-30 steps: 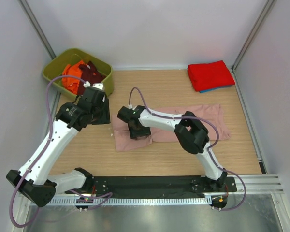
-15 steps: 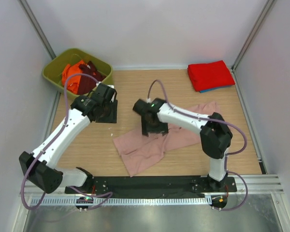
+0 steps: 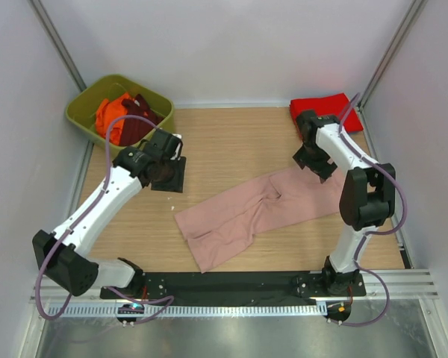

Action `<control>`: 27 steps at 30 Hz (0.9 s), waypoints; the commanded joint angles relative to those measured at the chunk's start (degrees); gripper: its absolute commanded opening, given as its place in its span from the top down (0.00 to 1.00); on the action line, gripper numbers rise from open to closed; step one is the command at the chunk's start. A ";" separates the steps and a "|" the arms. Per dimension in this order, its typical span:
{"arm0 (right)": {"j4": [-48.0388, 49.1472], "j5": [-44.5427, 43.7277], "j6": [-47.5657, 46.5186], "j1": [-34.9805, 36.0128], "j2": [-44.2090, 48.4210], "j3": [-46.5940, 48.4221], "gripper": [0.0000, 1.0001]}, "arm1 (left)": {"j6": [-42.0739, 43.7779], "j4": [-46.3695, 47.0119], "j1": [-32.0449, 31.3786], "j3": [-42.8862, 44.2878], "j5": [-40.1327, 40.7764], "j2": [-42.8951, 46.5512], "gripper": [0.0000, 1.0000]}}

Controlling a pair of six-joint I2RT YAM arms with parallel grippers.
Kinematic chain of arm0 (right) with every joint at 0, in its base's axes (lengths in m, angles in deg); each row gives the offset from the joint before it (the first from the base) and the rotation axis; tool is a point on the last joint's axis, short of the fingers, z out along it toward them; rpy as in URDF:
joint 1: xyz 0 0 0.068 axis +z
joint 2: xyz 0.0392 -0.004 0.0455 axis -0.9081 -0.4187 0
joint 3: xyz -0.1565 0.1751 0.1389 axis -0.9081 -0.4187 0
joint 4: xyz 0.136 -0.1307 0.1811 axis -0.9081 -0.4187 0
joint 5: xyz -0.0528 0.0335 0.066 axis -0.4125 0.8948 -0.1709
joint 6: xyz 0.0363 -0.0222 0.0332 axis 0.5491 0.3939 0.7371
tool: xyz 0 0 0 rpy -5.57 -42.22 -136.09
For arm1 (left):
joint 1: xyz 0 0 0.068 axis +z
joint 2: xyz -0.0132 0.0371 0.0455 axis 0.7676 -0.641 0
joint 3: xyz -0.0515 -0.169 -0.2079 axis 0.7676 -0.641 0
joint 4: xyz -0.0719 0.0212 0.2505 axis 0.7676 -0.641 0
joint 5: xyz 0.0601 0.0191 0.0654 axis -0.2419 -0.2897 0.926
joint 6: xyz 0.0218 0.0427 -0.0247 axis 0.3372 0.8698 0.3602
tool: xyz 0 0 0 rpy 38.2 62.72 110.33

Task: Fold and stack the t-shirts
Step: Fold the tshirt

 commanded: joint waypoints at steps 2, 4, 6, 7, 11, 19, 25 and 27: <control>2.38 -4.42 0.16 -1.69 -0.83 -2.17 0.07 | 2.21 0.13 -0.08 -0.99 -0.20 3.36 0.52; 5.35 -4.69 -2.20 -1.77 -2.58 -3.14 0.08 | 2.65 -0.31 -0.08 -1.08 0.59 3.71 0.52; 7.03 -4.95 -3.18 -1.86 -3.90 -3.58 0.08 | 3.00 -0.58 -0.08 -1.08 1.20 3.89 0.52; 8.61 -4.95 -4.75 -1.69 -5.30 -3.50 0.09 | 3.00 -0.75 -0.08 -1.08 1.21 3.98 0.52; 13.27 -3.38 -8.36 -0.99 -9.00 -4.11 0.09 | 2.65 -0.67 -0.08 -1.78 2.00 4.77 0.52; 20.66 4.53 -17.67 4.89 -18.75 1.68 0.08 | -0.68 -2.69 2.03 -2.40 4.28 5.47 0.51; 21.02 8.57 -23.30 13.50 -27.19 13.01 0.08 | -2.88 -3.04 3.08 -2.22 5.60 6.70 0.51; 20.93 9.54 -23.92 14.92 -30.62 17.67 0.08 | -3.50 -3.04 3.17 -2.48 6.13 7.40 0.50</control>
